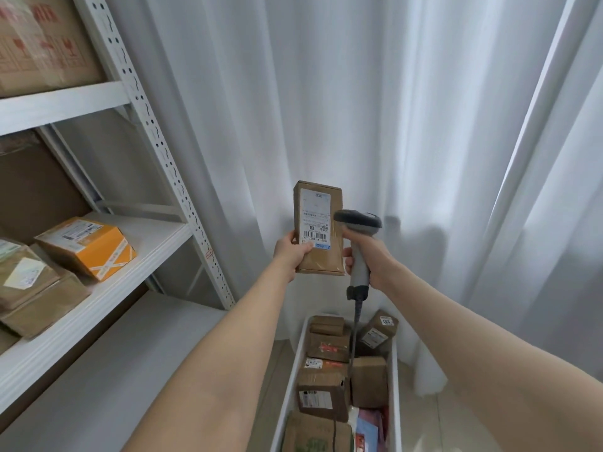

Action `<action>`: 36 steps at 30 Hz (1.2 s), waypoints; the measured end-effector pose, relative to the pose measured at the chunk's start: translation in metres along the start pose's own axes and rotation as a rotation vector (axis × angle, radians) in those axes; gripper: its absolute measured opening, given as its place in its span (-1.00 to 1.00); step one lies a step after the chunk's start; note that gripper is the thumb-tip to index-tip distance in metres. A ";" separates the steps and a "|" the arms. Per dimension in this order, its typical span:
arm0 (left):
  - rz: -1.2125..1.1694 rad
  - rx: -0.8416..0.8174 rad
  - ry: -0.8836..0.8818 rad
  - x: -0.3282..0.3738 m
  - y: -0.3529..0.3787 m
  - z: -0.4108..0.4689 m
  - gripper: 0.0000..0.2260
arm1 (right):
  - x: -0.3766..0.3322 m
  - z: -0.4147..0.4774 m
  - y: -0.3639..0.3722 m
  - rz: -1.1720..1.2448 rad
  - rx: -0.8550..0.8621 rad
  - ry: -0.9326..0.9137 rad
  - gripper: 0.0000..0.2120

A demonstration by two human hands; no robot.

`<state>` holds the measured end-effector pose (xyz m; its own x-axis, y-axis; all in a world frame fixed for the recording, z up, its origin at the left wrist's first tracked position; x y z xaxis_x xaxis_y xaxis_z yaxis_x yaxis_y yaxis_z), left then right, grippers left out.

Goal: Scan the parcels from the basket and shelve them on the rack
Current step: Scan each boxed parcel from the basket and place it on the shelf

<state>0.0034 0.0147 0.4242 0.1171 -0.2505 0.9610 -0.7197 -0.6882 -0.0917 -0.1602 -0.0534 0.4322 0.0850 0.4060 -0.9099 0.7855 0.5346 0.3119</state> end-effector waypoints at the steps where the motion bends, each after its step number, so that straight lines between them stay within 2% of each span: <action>1: 0.000 0.015 -0.001 -0.002 0.001 0.000 -0.59 | 0.000 -0.002 0.004 -0.020 -0.011 0.006 -0.74; 8: 0.000 0.041 -0.030 -0.015 -0.001 -0.001 -0.64 | -0.002 -0.017 0.020 0.020 -0.052 0.027 -0.91; 21: -0.049 0.007 -0.026 -0.017 -0.007 -0.015 -0.66 | -0.007 -0.039 0.030 -0.054 -0.109 0.111 -0.92; 36: -0.048 0.013 -0.017 -0.021 -0.034 -0.041 -0.65 | 0.002 -0.067 0.054 -0.078 -0.142 0.097 -0.91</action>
<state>-0.0028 0.0718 0.4176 0.1631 -0.2286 0.9598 -0.7038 -0.7087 -0.0492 -0.1587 0.0264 0.4659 -0.0380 0.4250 -0.9044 0.6923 0.6638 0.2829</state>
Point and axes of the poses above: each hand's wrist, its own z-axis towards the middle knuckle, its own y-axis out of the palm, x = y × z, the point moved 9 cm from there along z, towards the middle knuckle, and after that the axes turned 2 degrees about -y, right-handed, at the moved point
